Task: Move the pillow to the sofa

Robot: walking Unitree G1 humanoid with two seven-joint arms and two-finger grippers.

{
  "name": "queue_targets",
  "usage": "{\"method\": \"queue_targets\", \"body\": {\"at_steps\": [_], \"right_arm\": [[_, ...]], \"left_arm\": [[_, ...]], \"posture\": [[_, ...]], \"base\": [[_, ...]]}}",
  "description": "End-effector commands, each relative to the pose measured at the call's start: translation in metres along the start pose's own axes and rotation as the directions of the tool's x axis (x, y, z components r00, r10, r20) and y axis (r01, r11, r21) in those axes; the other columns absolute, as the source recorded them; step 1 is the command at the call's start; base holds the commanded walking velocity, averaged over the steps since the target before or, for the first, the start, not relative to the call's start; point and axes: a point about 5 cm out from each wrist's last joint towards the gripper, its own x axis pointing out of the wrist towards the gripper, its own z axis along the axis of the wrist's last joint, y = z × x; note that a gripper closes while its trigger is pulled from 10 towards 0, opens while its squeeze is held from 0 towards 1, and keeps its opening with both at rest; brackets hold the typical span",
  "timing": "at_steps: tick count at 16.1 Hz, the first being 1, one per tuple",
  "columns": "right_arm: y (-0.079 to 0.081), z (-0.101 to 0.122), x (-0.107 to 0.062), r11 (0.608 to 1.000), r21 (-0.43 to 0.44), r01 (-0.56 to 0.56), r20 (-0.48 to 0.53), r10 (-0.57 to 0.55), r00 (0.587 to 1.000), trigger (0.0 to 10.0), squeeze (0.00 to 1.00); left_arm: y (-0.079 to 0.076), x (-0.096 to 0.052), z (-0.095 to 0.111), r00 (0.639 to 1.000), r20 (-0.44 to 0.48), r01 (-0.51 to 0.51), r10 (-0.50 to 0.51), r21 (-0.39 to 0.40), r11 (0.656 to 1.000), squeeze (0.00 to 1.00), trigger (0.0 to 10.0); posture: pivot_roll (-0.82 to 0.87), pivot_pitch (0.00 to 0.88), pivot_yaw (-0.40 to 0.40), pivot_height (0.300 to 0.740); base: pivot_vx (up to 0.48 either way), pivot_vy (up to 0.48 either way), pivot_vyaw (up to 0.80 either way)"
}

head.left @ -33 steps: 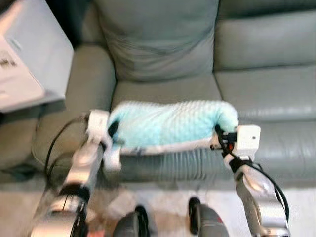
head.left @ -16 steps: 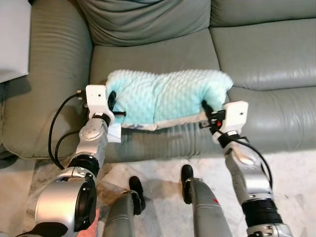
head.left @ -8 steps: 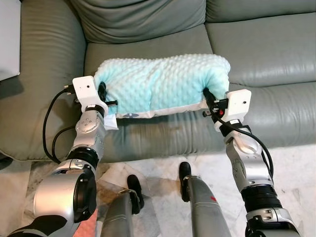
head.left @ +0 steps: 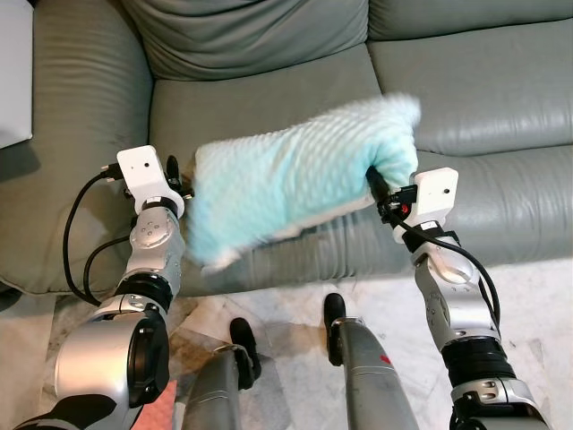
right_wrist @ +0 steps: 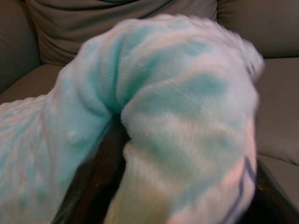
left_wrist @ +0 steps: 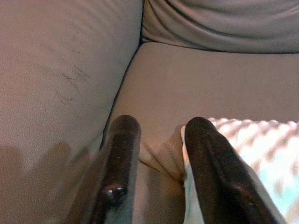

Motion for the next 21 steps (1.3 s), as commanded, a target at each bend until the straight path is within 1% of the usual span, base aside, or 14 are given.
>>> {"method": "queue_targets", "body": {"at_steps": [1,5,6,7,8,11,13,14,15,16,17,18,19,21], "right_arm": [[0.004,-0.013,-0.009,1.000,0.016,-0.012,-0.035,0.013,0.999,10.0,1.00],[0.011,-0.020,-0.017,0.997,0.042,-0.064,-0.065,0.067,0.996,10.0,1.00],[0.016,-0.025,-0.024,0.992,0.070,-0.103,-0.088,0.109,0.990,10.0,1.00],[0.019,-0.029,-0.030,0.989,0.074,-0.125,-0.105,0.132,0.986,10.0,1.00],[0.023,-0.039,-0.042,0.987,0.082,-0.141,-0.146,0.152,0.978,10.0,1.00],[0.027,-0.062,-0.063,0.990,0.089,-0.106,-0.227,0.124,0.966,10.0,1.00],[0.023,-0.075,-0.068,0.995,0.073,-0.074,-0.272,0.091,0.958,10.0,1.00],[0.020,-0.080,-0.069,0.997,0.034,-0.071,-0.302,0.078,0.950,10.0,1.00],[0.019,-0.082,-0.070,0.997,0.019,-0.068,-0.312,0.071,0.947,10.0,1.00],[0.012,-0.086,-0.072,0.998,-0.030,-0.047,-0.343,0.034,0.939,10.0,1.00],[0.005,-0.090,-0.074,0.998,-0.060,-0.023,-0.366,0.000,0.930,10.0,1.00],[0.002,-0.091,-0.074,0.997,-0.070,-0.011,-0.373,-0.016,0.928,10.0,1.00],[-0.016,-0.091,-0.071,0.995,-0.096,0.033,-0.382,-0.068,0.922,10.0,1.00],[-0.029,-0.088,-0.065,0.991,-0.124,0.053,-0.384,-0.097,0.918,10.0,1.00]], "left_arm": [[0.015,-0.009,-0.020,0.997,-0.062,-0.048,0.049,0.029,0.998,1.00,10.0],[0.018,-0.010,-0.022,0.996,-0.066,-0.055,0.058,0.040,0.998,1.00,10.0],[0.019,-0.010,-0.022,0.996,-0.067,-0.055,0.058,0.049,0.997,1.00,10.0],[0.021,-0.010,-0.023,0.996,-0.069,-0.054,0.058,0.055,0.997,1.00,10.0],[0.025,-0.011,-0.024,0.996,-0.072,-0.048,0.053,0.073,0.996,1.00,10.0],[0.040,-0.019,-0.033,0.997,-0.076,-0.013,0.022,0.110,0.994,1.00,10.0],[0.053,-0.029,-0.043,0.997,-0.081,0.018,-0.007,0.138,0.990,1.00,10.0],[0.059,-0.036,-0.049,0.996,-0.086,0.038,-0.023,0.166,0.985,1.00,10.0],[0.061,-0.039,-0.052,0.995,-0.090,0.051,-0.036,0.171,0.984,1.00,10.0],[0.064,-0.048,-0.058,0.993,-0.094,0.088,-0.072,0.187,0.978,0.27,10.0],[0.067,-0.057,-0.064,0.990,-0.103,0.117,-0.098,0.197,0.973,0.00,10.0],[0.069,-0.063,-0.066,0.988,-0.110,0.131,-0.111,0.195,0.972,0.00,10.0],[0.075,-0.087,-0.074,0.976,-0.141,0.189,-0.164,0.192,0.963,0.00,10.0],[0.080,-0.108,-0.079,0.965,-0.175,0.228,-0.197,0.182,0.956,0.00,10.0]], "posture": [[-0.23,0.604,0.082,0.740],[-0.23,0.604,0.082,0.740],[-0.23,0.604,0.081,0.740],[-0.23,0.605,0.080,0.740],[-0.23,0.608,0.082,0.740],[-0.19,0.603,0.102,0.740],[-0.16,0.595,0.122,0.740],[-0.14,0.589,0.127,0.740],[-0.13,0.577,0.134,0.740],[-0.12,0.570,0.136,0.740],[-0.10,0.552,0.141,0.740],[-0.09,0.547,0.142,0.740],[-0.06,0.529,0.146,0.740],[-0.04,0.523,0.146,0.740]], "base": [[0.000,0.000,0.00],[0.000,0.000,0.00],[0.000,0.000,0.00],[0.000,0.000,0.00],[0.000,0.000,0.00],[0.000,0.000,0.00],[0.000,0.000,0.00],[0.000,0.000,0.00],[0.000,0.000,0.00],[0.000,0.000,0.00],[0.000,0.000,0.00],[0.000,0.000,0.00],[0.000,0.000,0.00],[0.000,0.000,0.00]]}}
